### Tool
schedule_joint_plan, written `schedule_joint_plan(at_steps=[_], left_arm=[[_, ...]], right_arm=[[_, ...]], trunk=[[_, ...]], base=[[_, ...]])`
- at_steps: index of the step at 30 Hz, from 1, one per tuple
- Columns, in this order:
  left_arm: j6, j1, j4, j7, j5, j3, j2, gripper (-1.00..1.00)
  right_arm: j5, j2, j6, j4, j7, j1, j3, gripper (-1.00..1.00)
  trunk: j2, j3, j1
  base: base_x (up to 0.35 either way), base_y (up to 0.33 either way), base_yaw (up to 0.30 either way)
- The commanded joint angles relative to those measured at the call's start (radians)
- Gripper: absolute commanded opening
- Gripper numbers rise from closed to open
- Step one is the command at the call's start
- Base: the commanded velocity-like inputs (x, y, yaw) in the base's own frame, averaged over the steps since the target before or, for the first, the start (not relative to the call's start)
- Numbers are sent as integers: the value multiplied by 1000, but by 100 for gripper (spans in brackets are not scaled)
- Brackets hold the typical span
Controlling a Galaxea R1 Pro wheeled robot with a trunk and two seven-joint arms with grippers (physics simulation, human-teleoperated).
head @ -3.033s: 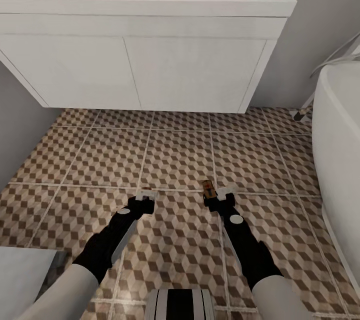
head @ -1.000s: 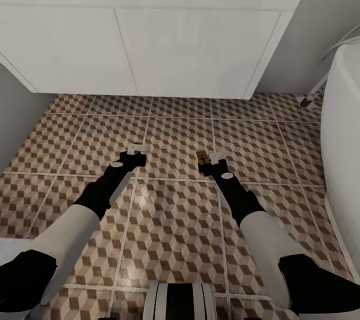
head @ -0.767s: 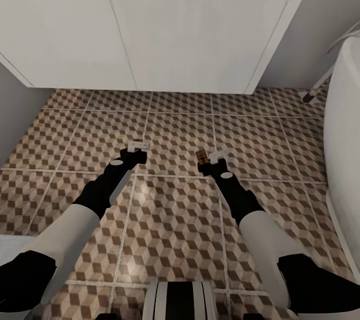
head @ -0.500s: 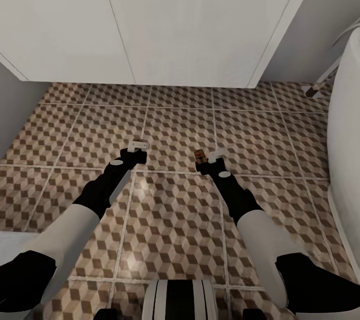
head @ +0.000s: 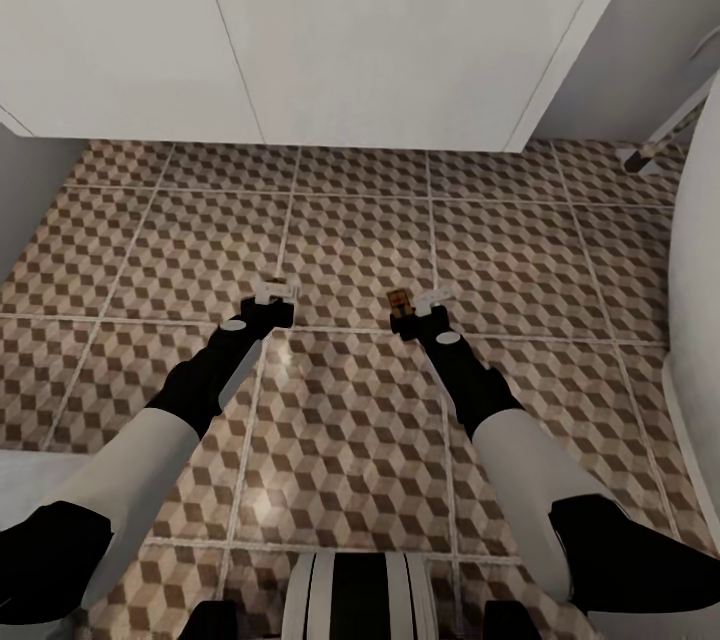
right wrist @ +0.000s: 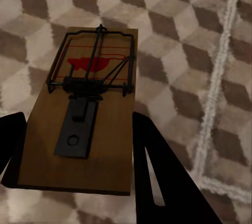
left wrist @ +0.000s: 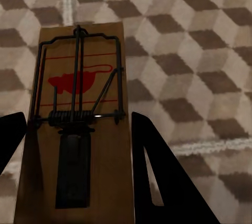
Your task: Take the four mousetraps from the cabinet in the bathroom and place them on the bathroom floor. Make sure all four end up on the same floor surface, and ensure that at least two of them are either under or directly next to the same bathroom sink.
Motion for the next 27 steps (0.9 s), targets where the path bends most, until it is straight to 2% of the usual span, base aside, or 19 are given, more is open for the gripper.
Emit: schedule_joint_plan(at_steps=[1, 10, 17, 27], left_arm=[[4, -1, -2, 10, 10, -6, 2, -100], [3, -1, -3, 10, 10, -7, 2, -100], [3, -1, -11, 10, 10, -6, 0, -100], [12, 2, -161, 10, 9, -6, 4, -100]], right_arm=[[6, 0, 9, -2, 1, -6, 1, -100], [6, 1, 12, -2, 1, -24, 1, -100], [6, 1, 33, -2, 1, -67, 1, -100], [38, 6, 38, -2, 1, -84, 1, -100]], trunk=[[-1, -5, 0], [-3, -39, 4], [-4, -66, 7], [-7, -105, 12]], base=[[0, 0, 0], [0, 0, 0], [0, 0, 0], [0, 0, 0]])
